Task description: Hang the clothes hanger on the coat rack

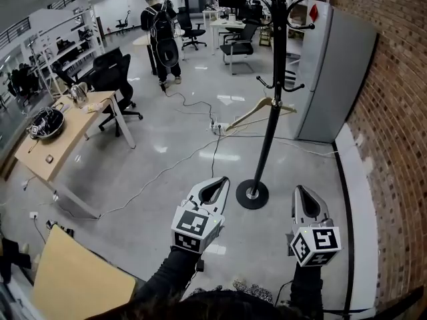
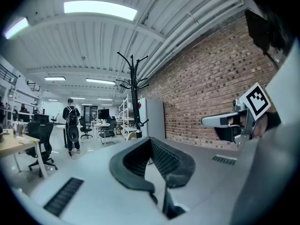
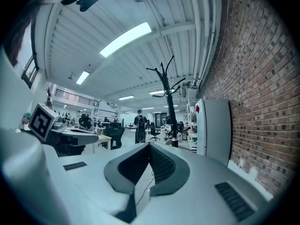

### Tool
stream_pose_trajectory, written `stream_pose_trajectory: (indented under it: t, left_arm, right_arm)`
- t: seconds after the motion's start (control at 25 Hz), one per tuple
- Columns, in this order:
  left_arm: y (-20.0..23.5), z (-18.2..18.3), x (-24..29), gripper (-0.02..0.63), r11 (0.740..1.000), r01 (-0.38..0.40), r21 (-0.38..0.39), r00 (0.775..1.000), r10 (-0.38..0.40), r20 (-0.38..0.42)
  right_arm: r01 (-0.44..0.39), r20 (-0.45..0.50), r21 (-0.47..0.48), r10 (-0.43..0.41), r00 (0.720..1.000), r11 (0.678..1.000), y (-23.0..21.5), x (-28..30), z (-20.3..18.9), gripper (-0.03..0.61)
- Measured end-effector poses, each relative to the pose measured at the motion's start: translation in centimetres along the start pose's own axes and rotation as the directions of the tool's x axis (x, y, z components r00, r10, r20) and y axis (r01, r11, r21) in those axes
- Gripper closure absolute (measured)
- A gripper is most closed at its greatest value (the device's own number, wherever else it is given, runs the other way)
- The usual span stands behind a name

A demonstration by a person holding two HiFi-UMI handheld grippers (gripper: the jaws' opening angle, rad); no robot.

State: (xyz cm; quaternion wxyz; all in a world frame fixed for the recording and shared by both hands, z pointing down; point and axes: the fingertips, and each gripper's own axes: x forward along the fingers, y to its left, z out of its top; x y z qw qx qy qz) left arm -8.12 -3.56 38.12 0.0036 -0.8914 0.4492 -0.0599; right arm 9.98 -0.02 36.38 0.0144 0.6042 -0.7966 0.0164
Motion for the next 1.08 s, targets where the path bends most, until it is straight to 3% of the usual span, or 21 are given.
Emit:
stream_pose_trajectory:
  t: [0.52,1.08]
  left_arm:
    - [-1.1,-1.2,-6.1,0.606,0.998,0.046,-0.03,0.999,-0.046,-0.003]
    - [-3.6,-1.8,-7.8,0.606,0.998,0.063,-0.024,0.998,-0.063,-0.03]
  right_arm:
    - [0.031,0.003,-0.076,-0.031,1.0,0.997,6.0,-4.9,0.0,0.57]
    - [0.042,0.002,-0.06,-0.042,0.999,0.997,5.7,-8.3,-0.3,0.57]
